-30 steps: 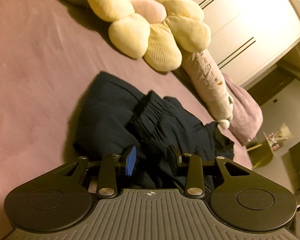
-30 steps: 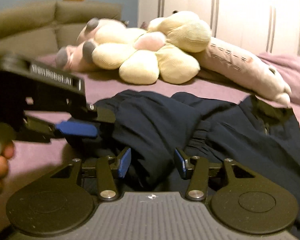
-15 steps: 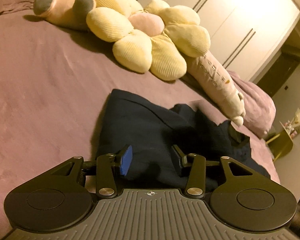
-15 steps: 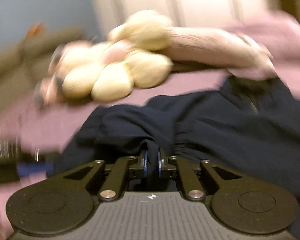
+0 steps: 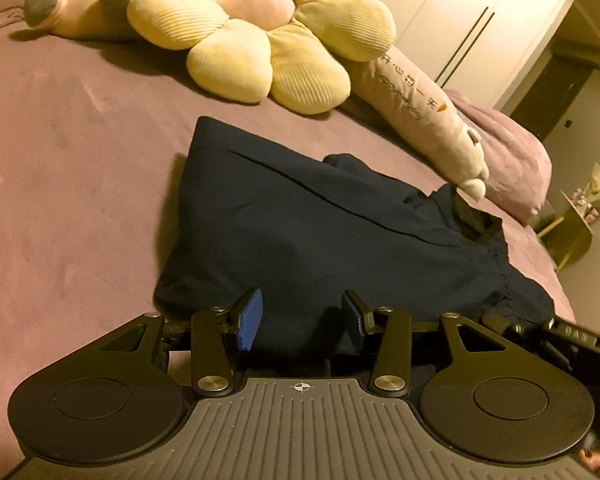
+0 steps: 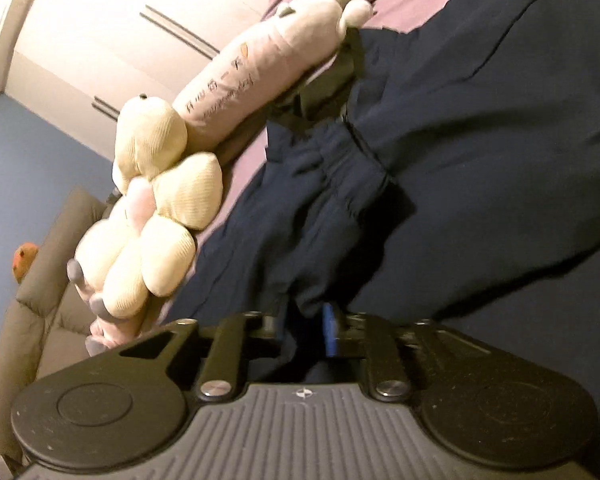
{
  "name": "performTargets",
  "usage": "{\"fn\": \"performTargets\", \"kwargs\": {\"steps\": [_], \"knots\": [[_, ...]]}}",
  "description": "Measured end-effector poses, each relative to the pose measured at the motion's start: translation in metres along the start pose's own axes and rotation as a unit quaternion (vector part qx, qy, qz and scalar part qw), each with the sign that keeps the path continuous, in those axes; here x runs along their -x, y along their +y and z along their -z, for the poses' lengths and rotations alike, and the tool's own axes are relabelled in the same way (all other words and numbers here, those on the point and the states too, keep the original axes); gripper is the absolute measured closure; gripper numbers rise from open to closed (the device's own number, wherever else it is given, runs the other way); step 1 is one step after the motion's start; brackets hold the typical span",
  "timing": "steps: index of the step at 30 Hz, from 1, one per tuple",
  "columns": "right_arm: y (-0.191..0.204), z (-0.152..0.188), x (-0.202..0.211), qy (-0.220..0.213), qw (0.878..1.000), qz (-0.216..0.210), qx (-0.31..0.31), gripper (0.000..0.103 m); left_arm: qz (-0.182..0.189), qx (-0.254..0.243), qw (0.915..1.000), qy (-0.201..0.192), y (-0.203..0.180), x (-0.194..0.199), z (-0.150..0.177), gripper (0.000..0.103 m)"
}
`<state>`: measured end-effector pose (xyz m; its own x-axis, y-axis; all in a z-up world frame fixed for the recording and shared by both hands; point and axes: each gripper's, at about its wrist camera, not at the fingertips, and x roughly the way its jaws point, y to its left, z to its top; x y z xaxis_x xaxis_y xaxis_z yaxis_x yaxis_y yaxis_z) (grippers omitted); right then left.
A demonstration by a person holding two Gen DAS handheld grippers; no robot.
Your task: Fold large clothes
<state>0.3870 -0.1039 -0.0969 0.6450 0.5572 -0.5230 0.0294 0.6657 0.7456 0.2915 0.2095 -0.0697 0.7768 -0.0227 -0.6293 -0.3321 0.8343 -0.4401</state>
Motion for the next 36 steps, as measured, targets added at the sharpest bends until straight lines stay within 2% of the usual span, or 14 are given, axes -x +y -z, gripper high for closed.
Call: {"fn": "performTargets", "kwargs": {"steps": [6,8,12,15,18,21,22,23,24,25,28,32,34,36], "knots": [[-0.004,-0.012,-0.009,0.001,1.0,0.001,-0.03,0.074,0.009,-0.011,0.9999,0.002,-0.008,0.024,0.015,0.054],[-0.007,-0.017,-0.015,0.005,0.999,0.002,-0.043,0.075,0.024,-0.012,0.9996,0.007,-0.014,0.033,0.023,0.054],[0.003,-0.023,-0.023,0.004,1.0,0.01,-0.019,0.091,0.058,-0.037,0.9971,0.033,-0.033,0.029,0.036,0.054],[0.018,-0.028,-0.009,-0.02,1.0,-0.007,0.004,0.093,0.035,-0.05,0.9973,0.041,-0.038,0.008,0.035,0.056],[0.033,-0.036,0.015,-0.054,0.998,-0.031,0.027,0.093,0.006,-0.038,0.9983,0.044,-0.033,-0.014,0.024,0.063],[0.039,-0.044,0.039,-0.081,0.995,-0.046,0.044,0.093,-0.004,-0.032,0.9992,0.025,-0.031,-0.024,0.013,0.073],[0.037,-0.047,0.047,-0.089,0.994,-0.048,0.044,0.093,0.0,-0.03,0.9994,0.019,-0.031,-0.026,0.01,0.073],[0.034,-0.049,0.053,-0.097,0.993,-0.044,0.046,0.093,0.008,-0.028,0.9994,0.018,-0.031,-0.03,0.008,0.075],[0.031,-0.05,0.057,-0.102,0.993,-0.035,0.049,0.093,0.003,-0.026,0.9994,0.023,-0.031,-0.036,0.006,0.086],[0.025,-0.051,0.06,-0.106,0.993,-0.021,0.051,0.093,-0.006,-0.024,0.9993,0.029,-0.032,-0.041,0.005,0.089],[0.0,-0.052,0.061,-0.113,0.992,0.031,0.05,0.093,-0.004,-0.016,0.9988,0.046,-0.032,-0.054,0.01,0.092],[-0.046,-0.052,0.044,-0.081,0.993,0.079,0.012,0.09,-0.011,-0.034,0.9982,0.048,-0.035,-0.061,0.016,0.096],[-0.071,-0.052,0.04,-0.059,0.996,0.061,-0.034,0.084,-0.009,-0.039,0.9981,0.046,-0.036,-0.06,0.017,0.096],[-0.086,-0.051,0.046,-0.07,0.994,0.025,-0.077,0.07,-0.01,-0.039,0.9981,0.047,-0.036,-0.058,0.016,0.096]]}}
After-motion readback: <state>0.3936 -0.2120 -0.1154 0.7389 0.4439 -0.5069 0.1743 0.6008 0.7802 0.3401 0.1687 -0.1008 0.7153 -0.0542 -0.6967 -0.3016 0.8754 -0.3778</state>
